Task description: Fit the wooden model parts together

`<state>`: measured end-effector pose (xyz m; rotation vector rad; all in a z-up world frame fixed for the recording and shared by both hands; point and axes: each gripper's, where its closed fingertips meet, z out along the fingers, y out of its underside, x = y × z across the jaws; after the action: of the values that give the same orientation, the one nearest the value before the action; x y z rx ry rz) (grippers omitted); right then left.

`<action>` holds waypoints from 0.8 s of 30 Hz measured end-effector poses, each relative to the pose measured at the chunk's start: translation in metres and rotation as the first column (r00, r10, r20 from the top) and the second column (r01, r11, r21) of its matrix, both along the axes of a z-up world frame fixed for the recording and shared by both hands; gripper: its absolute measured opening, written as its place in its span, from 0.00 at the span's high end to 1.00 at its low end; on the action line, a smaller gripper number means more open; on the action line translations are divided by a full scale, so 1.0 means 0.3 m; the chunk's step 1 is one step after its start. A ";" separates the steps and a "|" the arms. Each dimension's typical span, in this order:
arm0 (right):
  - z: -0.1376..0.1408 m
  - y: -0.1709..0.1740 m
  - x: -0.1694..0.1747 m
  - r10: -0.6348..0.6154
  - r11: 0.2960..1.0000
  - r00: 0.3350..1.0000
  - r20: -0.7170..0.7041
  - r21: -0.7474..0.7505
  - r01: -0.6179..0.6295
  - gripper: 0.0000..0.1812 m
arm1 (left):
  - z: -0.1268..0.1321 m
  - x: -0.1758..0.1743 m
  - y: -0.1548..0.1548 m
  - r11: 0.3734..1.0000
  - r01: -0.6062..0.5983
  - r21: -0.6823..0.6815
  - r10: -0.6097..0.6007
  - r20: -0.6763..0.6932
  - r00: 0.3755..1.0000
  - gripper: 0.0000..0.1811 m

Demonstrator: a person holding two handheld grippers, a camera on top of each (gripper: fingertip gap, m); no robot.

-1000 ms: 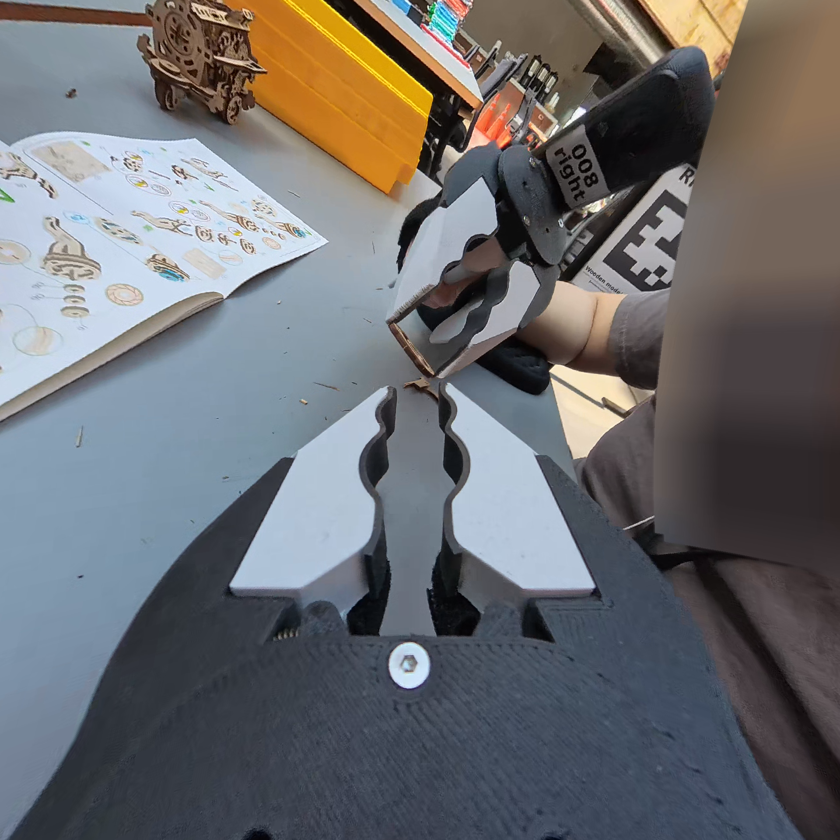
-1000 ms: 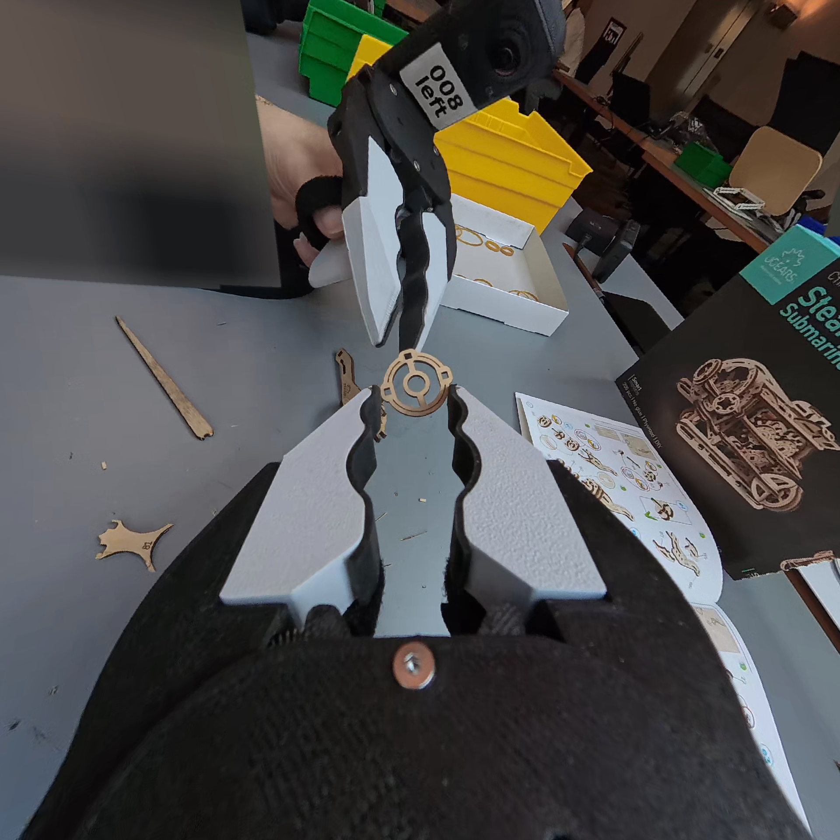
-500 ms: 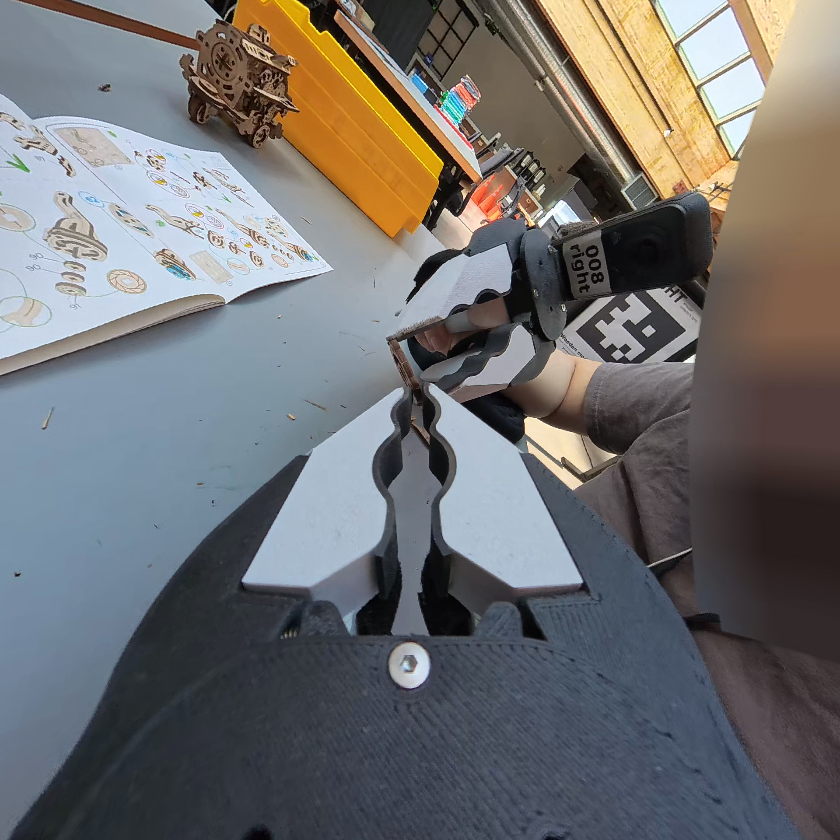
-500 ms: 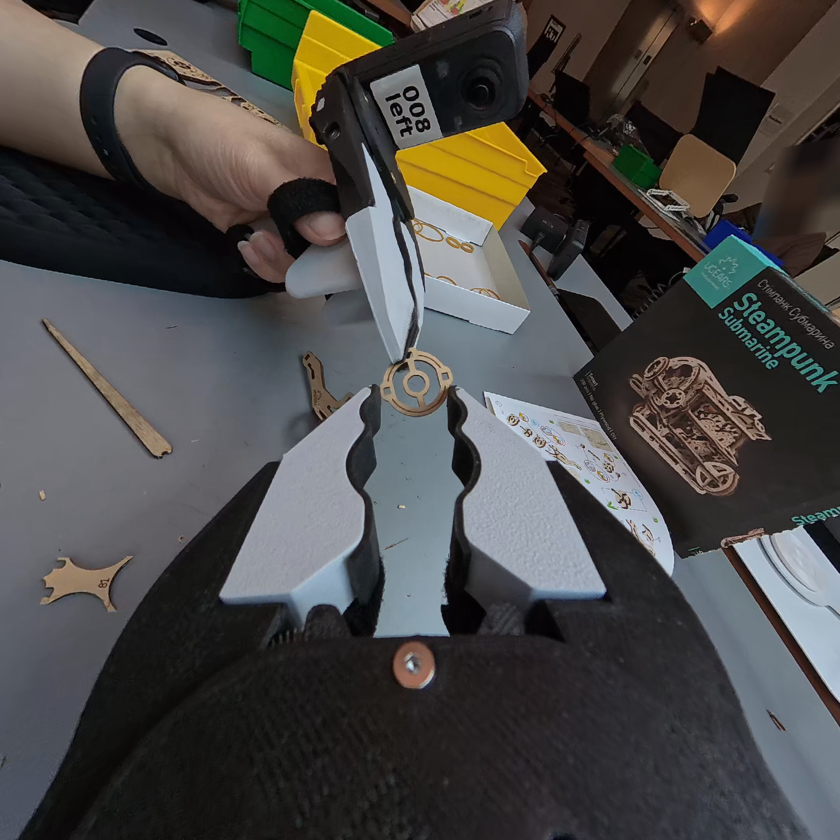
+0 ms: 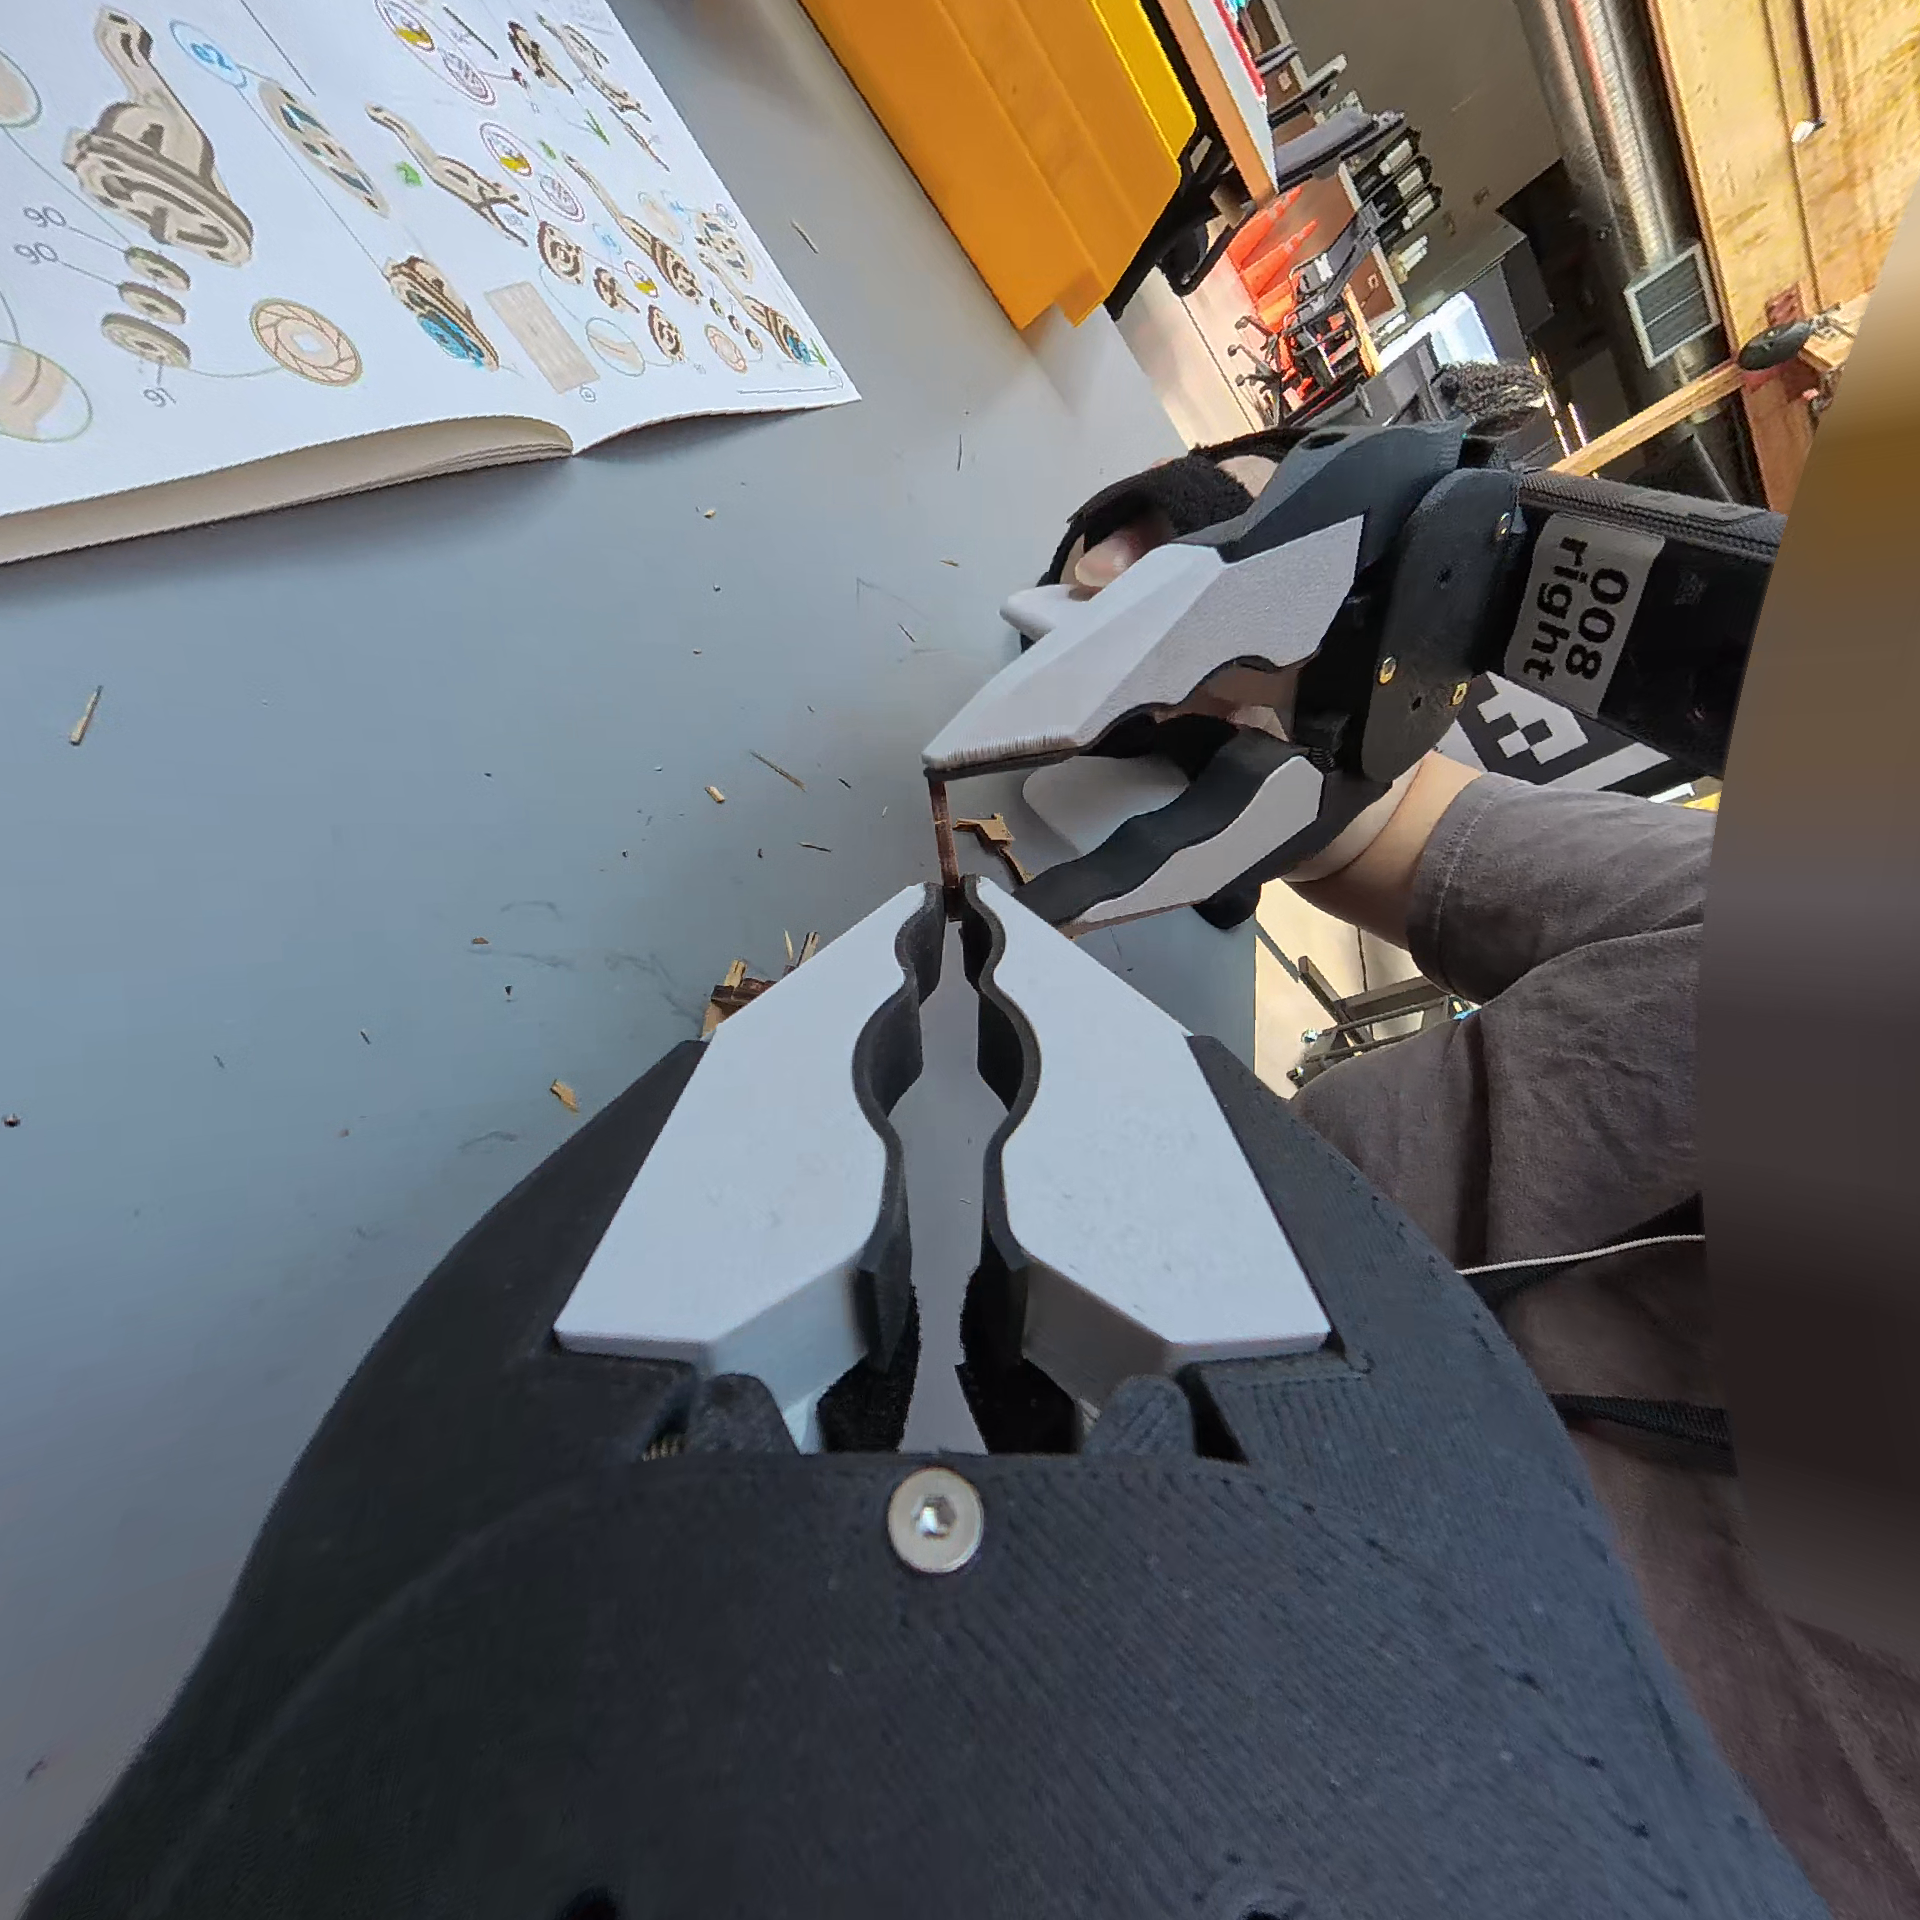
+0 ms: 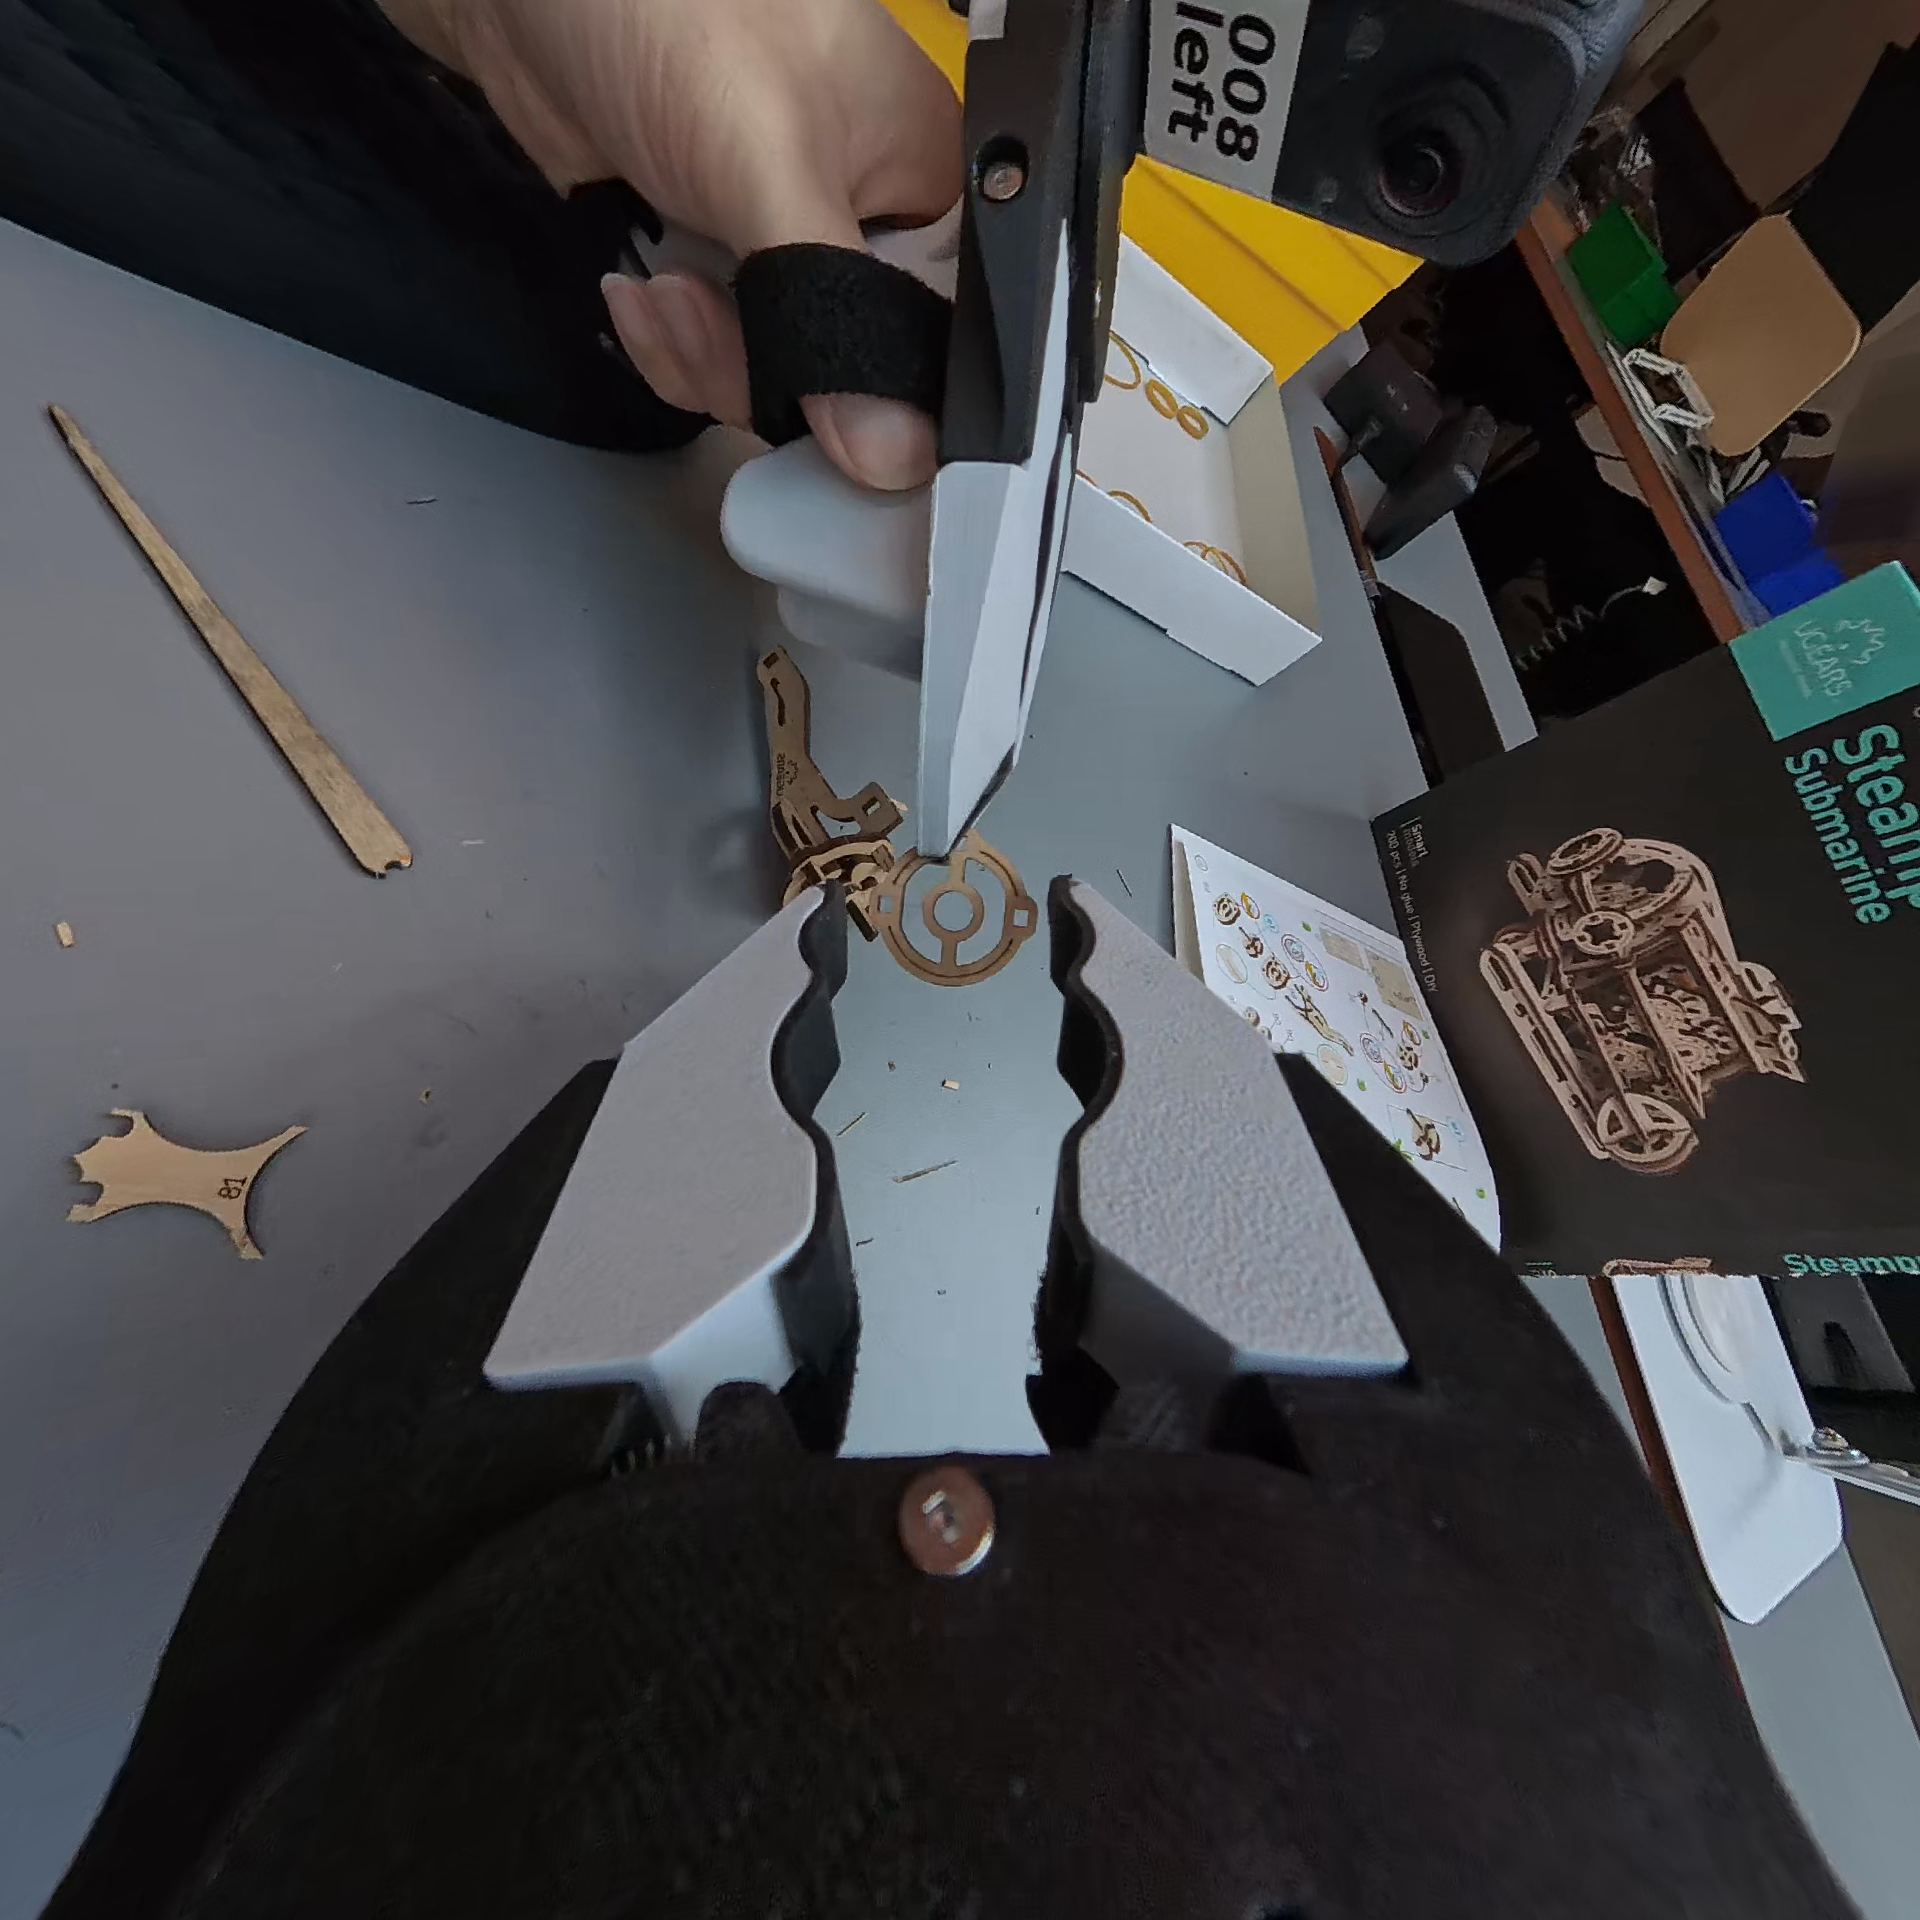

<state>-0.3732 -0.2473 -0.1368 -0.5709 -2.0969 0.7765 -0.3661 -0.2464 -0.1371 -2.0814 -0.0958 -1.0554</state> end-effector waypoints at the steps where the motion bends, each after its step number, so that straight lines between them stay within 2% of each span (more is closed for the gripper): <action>1: -0.002 0.001 -0.003 -0.013 1.000 1.000 0.001 0.007 0.013 0.81 | 0.001 -0.001 0.000 1.000 -0.002 -0.001 0.002 0.004 1.000 0.99; 6: -0.003 0.019 -0.011 -0.061 0.998 0.998 0.013 -0.008 0.061 0.82 | 0.007 -0.012 0.002 1.000 -0.018 0.002 0.018 0.019 1.000 0.99; 17: -0.007 0.013 -0.020 -0.077 0.997 0.997 0.026 -0.022 0.077 0.82 | 0.009 -0.012 0.003 1.000 -0.022 0.000 0.022 0.033 0.999 0.99; 20: 0.005 0.013 -0.020 -0.076 0.997 0.997 0.008 -0.025 0.076 0.82 | 0.026 -0.010 0.002 0.999 -0.008 0.038 0.007 0.024 1.000 0.99; 22: 0.022 0.019 -0.018 -0.078 0.996 0.997 -0.003 -0.047 0.078 0.82 | 0.060 -0.012 -0.005 0.995 0.024 0.097 -0.025 0.011 1.000 0.93; 24: 0.026 0.046 -0.017 -0.096 0.994 0.995 0.000 -0.057 0.096 0.82 | 0.057 -0.044 -0.019 0.991 0.050 0.123 -0.040 -0.090 0.995 0.87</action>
<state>-0.3783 -0.2334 -0.1291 -0.6965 -2.0346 0.7828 -0.3793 -0.2521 -0.1201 -2.0207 0.0601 -0.9704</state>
